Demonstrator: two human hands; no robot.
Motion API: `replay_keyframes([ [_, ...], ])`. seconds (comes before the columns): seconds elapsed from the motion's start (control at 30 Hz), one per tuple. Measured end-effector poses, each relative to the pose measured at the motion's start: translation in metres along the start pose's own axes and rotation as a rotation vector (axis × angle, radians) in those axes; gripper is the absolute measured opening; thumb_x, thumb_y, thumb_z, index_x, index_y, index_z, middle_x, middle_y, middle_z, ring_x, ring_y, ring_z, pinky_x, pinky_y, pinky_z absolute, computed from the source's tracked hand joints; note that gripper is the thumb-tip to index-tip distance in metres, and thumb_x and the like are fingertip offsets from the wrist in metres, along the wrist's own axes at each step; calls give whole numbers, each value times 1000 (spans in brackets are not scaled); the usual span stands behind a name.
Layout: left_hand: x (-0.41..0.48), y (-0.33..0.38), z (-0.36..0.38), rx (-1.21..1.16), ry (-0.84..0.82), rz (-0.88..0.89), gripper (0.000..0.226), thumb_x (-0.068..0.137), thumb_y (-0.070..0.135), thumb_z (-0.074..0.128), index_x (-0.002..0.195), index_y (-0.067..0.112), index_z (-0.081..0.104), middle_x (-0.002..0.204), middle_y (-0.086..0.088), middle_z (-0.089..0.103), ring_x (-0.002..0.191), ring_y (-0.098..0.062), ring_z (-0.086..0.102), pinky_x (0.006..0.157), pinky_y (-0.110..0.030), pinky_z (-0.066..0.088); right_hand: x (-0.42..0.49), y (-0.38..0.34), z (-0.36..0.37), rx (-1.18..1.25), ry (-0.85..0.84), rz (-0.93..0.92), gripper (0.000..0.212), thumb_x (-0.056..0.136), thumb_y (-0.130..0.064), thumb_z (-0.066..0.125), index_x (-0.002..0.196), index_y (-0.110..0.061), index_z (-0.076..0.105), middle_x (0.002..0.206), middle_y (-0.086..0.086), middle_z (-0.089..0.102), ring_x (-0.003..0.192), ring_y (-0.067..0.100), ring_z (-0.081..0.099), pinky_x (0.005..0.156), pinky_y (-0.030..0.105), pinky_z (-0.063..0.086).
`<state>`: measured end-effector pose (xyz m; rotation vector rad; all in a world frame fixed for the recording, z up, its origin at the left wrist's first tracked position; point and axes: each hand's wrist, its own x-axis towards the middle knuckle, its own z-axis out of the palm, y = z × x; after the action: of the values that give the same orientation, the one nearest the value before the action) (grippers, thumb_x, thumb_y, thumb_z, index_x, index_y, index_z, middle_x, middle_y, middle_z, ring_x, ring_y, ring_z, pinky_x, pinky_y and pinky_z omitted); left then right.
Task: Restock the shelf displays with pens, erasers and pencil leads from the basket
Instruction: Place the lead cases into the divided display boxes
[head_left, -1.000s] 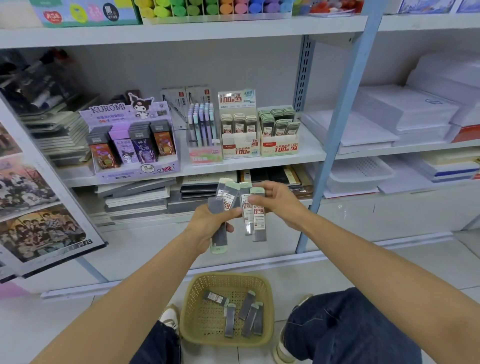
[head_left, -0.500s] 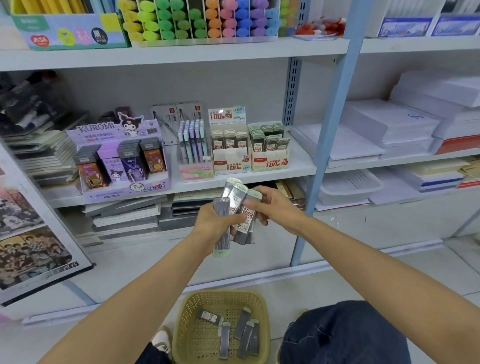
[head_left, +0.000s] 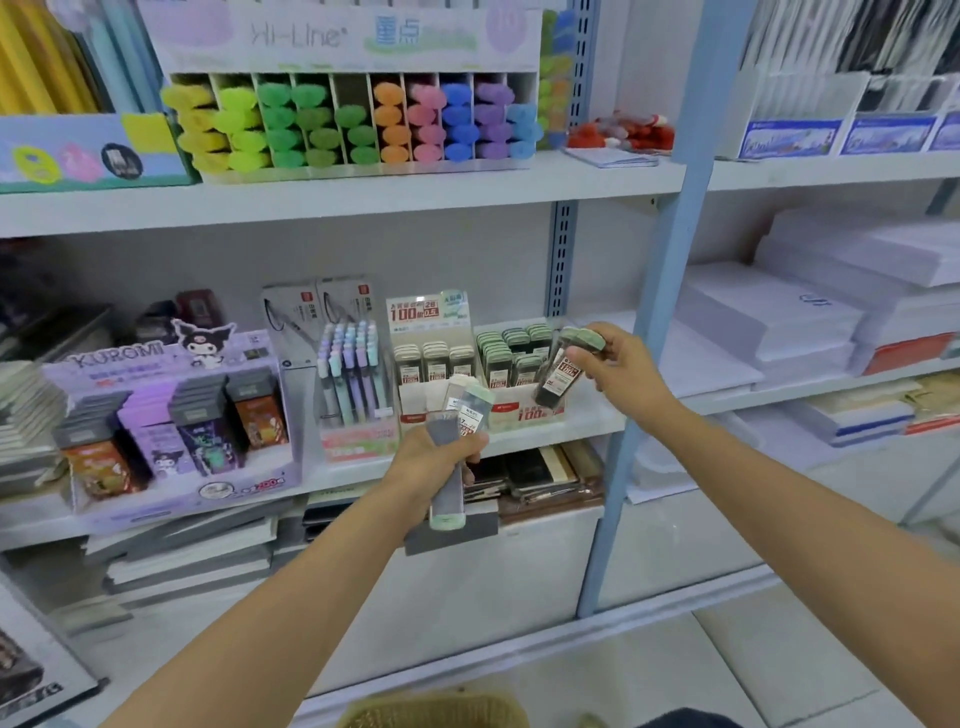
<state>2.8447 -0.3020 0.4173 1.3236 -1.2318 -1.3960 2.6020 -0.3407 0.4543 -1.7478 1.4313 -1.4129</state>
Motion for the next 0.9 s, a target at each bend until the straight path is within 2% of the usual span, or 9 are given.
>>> replay_keyframes([
  [0.13,23,0,-1,36,-2,19,12,84,17,74,87,13,64,65,-1,68,43,-11,57,48,-22,51,33,12,0,-128,66,-78,17,92,-15,63,108,-9,65,90,0,63,73,3,55,59,4,40],
  [0.2,33,0,-3,56,2,20,13,84,19,74,88,14,64,67,-2,69,45,-11,57,49,-23,50,48,13,1,-126,75,-89,21,93,-17,62,112,-9,64,93,2,64,76,11,55,56,9,45],
  [0.3,44,1,-5,67,10,18,15,84,21,75,91,13,64,69,-2,69,46,-12,58,52,-25,49,65,16,1,-120,70,-82,18,94,-20,61,111,-14,61,90,-2,61,76,12,55,48,14,48],
  [0.47,52,0,-5,47,-11,8,16,84,18,75,94,10,66,71,-4,69,47,-13,59,62,-32,54,66,30,4,-270,-9,-125,22,93,-18,62,115,-16,61,97,2,65,79,15,57,64,22,49],
  [0.57,54,0,-5,61,-18,17,16,84,16,73,96,10,65,73,-5,68,47,-13,59,54,-25,52,61,39,7,-254,-31,-99,24,93,-18,61,117,-16,60,100,-1,64,84,18,58,71,29,50],
  [0.67,54,0,-6,72,-26,30,16,85,17,73,97,10,65,73,-5,68,48,-12,60,49,-22,48,62,44,9,-309,-63,-136,25,92,-16,63,117,-14,62,108,1,61,92,16,55,74,19,44],
  [0.73,54,-1,-6,66,-33,34,17,85,16,73,98,9,65,73,-5,68,48,-13,60,51,-22,49,64,45,12,-363,-121,-150,29,90,-13,65,119,-16,62,111,1,60,90,13,55,74,15,42],
  [0.8,54,-1,-5,68,-35,34,16,85,16,73,97,10,65,73,-5,68,49,-13,60,52,-22,50,64,46,16,-394,-142,-132,33,87,-11,69,116,-22,59,107,-1,61,81,12,55,74,24,48],
  [0.9,55,-1,-6,63,-39,30,14,85,16,73,95,10,65,72,-4,68,50,-13,60,51,-22,50,64,49,18,-430,-53,-154,28,84,-8,71,106,-22,60,98,-3,59,73,10,52,73,33,53],
])
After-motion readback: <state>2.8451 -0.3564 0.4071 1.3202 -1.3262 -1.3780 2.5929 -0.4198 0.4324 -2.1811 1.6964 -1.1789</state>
